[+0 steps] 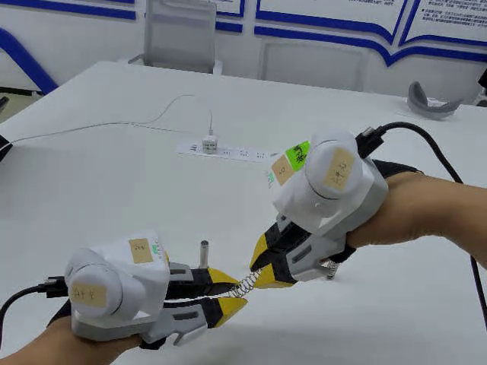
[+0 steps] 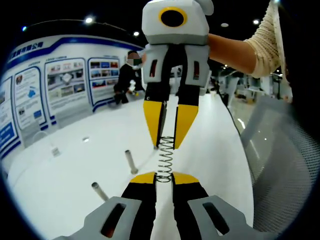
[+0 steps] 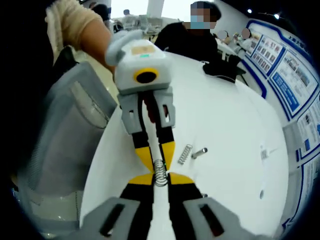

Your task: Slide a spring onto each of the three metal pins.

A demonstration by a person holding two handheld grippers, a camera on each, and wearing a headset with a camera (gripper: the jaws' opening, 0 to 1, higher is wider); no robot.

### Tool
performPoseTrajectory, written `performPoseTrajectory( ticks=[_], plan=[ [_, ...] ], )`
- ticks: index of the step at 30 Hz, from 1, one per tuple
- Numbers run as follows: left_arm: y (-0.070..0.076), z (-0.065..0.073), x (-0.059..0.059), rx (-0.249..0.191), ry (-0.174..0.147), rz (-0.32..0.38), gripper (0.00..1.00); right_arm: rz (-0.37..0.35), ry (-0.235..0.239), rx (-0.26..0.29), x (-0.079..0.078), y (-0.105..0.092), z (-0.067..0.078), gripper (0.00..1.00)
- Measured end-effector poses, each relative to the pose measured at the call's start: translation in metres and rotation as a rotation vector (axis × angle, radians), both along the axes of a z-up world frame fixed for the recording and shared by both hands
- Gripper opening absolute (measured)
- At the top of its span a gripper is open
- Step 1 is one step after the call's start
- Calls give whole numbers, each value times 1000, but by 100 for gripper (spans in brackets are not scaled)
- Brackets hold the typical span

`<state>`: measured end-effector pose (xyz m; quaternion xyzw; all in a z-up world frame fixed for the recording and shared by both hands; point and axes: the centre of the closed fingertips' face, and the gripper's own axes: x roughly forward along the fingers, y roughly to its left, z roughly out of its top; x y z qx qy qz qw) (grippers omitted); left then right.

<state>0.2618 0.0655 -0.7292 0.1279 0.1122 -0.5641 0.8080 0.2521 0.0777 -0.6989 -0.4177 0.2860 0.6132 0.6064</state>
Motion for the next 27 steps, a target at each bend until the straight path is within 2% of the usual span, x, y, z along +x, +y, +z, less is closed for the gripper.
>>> performPoseTrajectory(
  ticks=[7, 21, 27],
  plan=[
    [-1, 2, -2, -4, -1, -4, 11, 8, 11, 37, -3, 13, 7, 11],
    [-3, 4, -1, -22, 4, 4, 11, 10, 9, 42, -3, 16, 10, 11],
    [-3, 4, 0, -32, 6, 9, 11, -2, 23, 31, -2, 16, 8, 14]
  ],
)
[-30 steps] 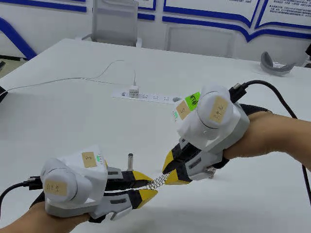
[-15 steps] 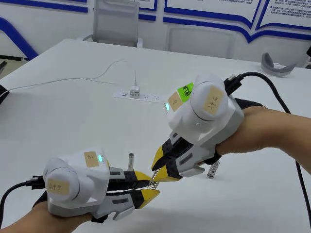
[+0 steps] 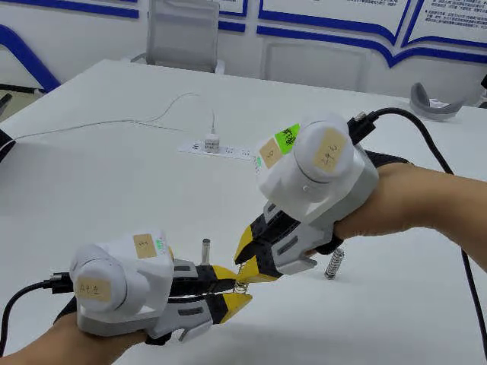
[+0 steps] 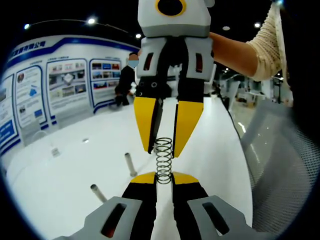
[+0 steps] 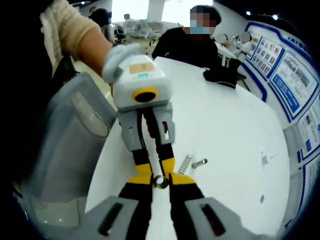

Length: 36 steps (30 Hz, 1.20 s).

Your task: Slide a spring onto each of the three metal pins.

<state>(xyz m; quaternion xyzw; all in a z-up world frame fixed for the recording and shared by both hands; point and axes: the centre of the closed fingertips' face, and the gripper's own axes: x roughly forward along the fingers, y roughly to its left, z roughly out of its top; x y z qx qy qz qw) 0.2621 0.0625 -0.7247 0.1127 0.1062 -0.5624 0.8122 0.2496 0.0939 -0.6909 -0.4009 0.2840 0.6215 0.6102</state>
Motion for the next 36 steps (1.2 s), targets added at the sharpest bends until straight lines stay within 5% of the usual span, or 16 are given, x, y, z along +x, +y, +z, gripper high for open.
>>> performPoseTrajectory(
  ticks=[18, 36],
  plan=[
    [2, 3, 4, -10, -11, 14, 11, -21, -4, -25, 6, -3, -4, 12],
    [16, 2, 7, -26, 25, 67, 31, -54, -18, -39, 15, -16, 1, 12]
  ],
)
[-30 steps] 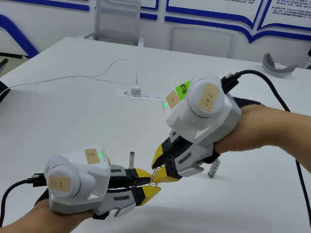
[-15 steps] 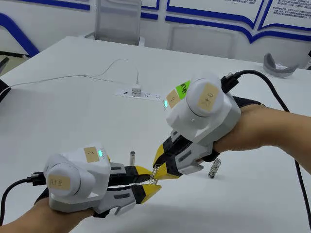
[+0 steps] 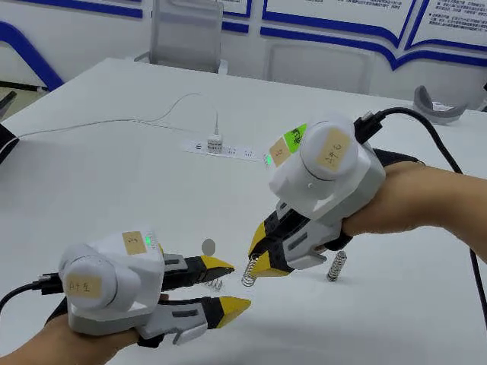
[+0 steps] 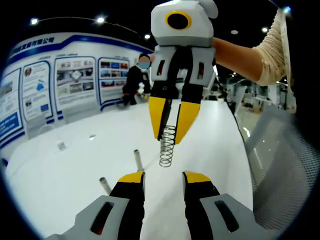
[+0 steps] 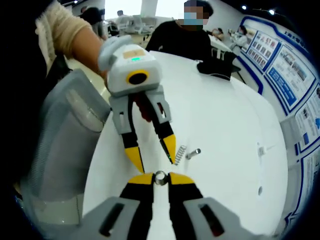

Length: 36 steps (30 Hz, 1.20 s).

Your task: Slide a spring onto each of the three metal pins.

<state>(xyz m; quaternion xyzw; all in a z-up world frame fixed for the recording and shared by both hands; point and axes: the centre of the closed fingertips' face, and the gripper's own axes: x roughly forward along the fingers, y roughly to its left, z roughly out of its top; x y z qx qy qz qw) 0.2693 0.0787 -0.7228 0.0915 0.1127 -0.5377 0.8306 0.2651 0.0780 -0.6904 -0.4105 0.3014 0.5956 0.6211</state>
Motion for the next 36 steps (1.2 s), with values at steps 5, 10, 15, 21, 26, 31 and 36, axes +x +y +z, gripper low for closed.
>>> performPoseTrajectory(
  ticks=[5, 10, 15, 21, 26, 31, 36],
  plan=[
    [6, -1, 1, -6, 12, 18, 34, -16, -4, -1, 5, -5, 3, 12],
    [11, -1, 1, -10, 19, 33, 36, -34, -8, 3, 10, -9, 8, 12],
    [15, -1, 2, -14, 22, 49, 38, -54, -15, 6, 17, -14, 12, 12],
    [20, -1, 1, -14, 25, 60, 39, -68, -18, -6, 24, -20, 14, 12],
    [24, -1, 3, -17, 25, 73, 41, -82, -23, -13, 32, -24, 16, 12],
    [28, -2, 4, -17, 27, 83, 42, -102, -28, -31, 41, -31, 15, 12],
    [30, -3, 5, -16, 31, 89, 43, -122, -36, -54, 51, -36, 13, 12]
  ],
)
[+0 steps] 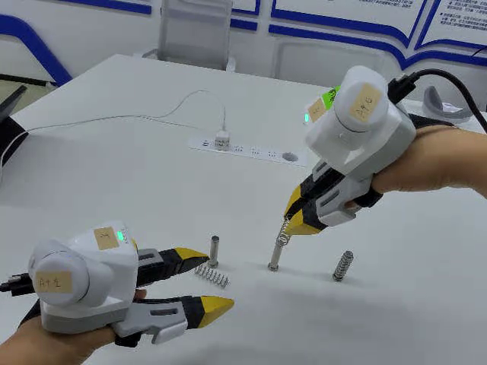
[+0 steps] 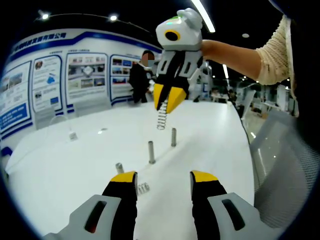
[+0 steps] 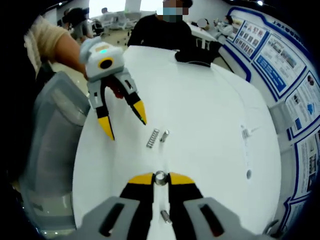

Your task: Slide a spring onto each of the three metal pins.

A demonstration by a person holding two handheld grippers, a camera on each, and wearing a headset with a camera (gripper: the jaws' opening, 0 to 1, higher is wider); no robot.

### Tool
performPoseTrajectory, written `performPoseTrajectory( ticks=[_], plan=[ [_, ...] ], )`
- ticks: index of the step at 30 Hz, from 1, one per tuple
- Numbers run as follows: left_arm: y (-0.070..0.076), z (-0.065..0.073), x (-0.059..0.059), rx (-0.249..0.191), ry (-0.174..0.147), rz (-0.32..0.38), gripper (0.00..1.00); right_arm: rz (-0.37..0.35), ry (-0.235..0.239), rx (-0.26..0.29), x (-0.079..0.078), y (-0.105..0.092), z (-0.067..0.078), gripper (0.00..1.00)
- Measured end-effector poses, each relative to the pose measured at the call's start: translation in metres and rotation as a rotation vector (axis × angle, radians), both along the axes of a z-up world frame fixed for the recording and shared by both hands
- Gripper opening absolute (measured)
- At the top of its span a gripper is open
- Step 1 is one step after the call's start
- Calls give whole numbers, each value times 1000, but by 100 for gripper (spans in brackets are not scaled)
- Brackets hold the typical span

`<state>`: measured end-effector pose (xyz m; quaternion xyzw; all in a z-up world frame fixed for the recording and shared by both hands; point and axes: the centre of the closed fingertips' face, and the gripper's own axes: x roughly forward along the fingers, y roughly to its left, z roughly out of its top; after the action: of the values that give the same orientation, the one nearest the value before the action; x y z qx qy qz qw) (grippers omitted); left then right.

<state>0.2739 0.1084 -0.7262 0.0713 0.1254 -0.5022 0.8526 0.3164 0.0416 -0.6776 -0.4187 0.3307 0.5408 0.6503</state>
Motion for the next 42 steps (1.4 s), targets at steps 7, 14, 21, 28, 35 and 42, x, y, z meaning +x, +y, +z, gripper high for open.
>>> performPoseTrajectory(
  ticks=[7, 14, 21, 28, 35, 42],
  plan=[
    [1, -2, 1, -3, 4, 7, 45, -32, 14, -10, 13, -2, -10, 12],
    [5, -4, 3, -6, 14, 20, 46, -45, 29, -24, 21, -1, -23, 12],
    [8, -8, 4, -8, 21, 28, 47, -56, 46, -37, 26, -2, -32, 12],
    [10, -11, 6, -9, 28, 31, 47, -65, 59, -45, 27, -4, -38, 12],
    [10, -11, 8, -11, 28, 32, 47, -70, 62, -51, 27, -4, -44, 12],
    [10, -11, 9, -10, 28, 32, 47, -84, 72, -57, 27, -5, -55, 12]
  ],
)
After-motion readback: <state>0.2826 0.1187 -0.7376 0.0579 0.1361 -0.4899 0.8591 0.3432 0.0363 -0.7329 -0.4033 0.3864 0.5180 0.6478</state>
